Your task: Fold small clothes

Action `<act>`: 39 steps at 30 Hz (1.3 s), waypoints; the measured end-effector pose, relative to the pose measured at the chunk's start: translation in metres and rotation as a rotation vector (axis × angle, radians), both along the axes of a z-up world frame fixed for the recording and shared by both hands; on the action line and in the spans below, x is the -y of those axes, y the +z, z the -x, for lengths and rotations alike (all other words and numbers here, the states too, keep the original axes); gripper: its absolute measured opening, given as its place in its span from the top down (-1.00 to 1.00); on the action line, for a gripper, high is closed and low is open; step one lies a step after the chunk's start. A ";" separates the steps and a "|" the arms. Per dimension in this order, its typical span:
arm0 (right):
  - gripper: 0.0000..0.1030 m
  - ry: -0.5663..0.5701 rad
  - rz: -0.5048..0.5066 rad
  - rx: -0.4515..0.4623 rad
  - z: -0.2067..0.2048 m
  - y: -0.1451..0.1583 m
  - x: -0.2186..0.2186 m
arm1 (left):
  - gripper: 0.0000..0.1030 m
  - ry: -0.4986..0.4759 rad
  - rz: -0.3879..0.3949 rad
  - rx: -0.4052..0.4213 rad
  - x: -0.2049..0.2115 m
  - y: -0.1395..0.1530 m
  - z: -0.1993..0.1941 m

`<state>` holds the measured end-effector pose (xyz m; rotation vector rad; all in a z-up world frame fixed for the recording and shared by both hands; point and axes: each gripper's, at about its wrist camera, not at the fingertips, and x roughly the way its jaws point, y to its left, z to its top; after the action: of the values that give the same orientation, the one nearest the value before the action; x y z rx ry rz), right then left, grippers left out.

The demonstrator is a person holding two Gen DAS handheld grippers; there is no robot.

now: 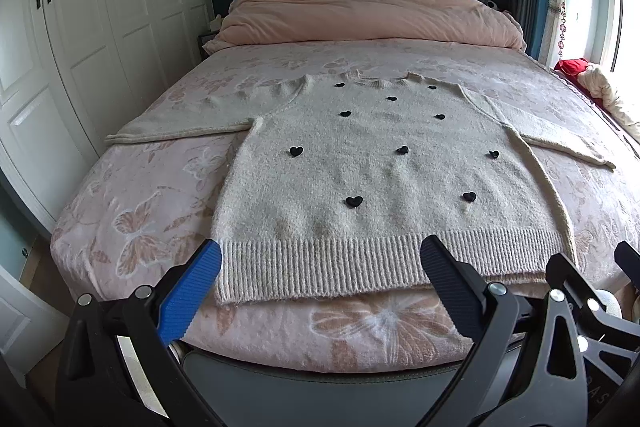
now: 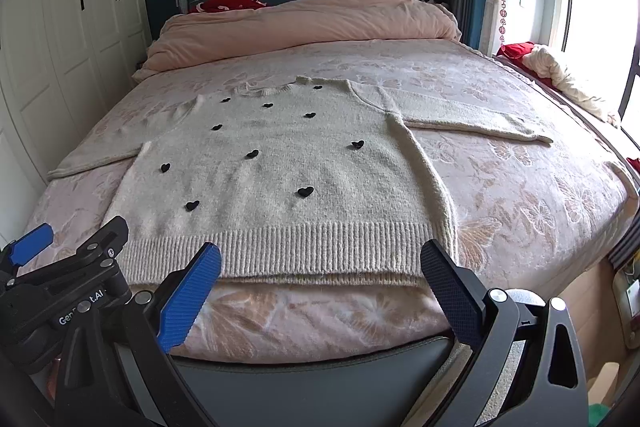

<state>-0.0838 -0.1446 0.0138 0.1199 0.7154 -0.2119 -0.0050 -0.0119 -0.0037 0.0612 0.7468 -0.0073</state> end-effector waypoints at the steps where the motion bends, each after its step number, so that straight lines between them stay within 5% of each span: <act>1: -0.90 0.000 -0.003 -0.001 0.000 -0.001 0.001 | -0.89 0.000 0.000 -0.002 0.000 0.000 0.000; 39: -0.90 -0.001 -0.032 -0.023 -0.001 -0.005 0.002 | -0.89 0.006 -0.006 -0.008 -0.004 -0.006 0.000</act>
<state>-0.0827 -0.1464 0.0086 0.1482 0.7418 -0.2036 -0.0052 -0.0084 -0.0093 0.0646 0.7552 0.0008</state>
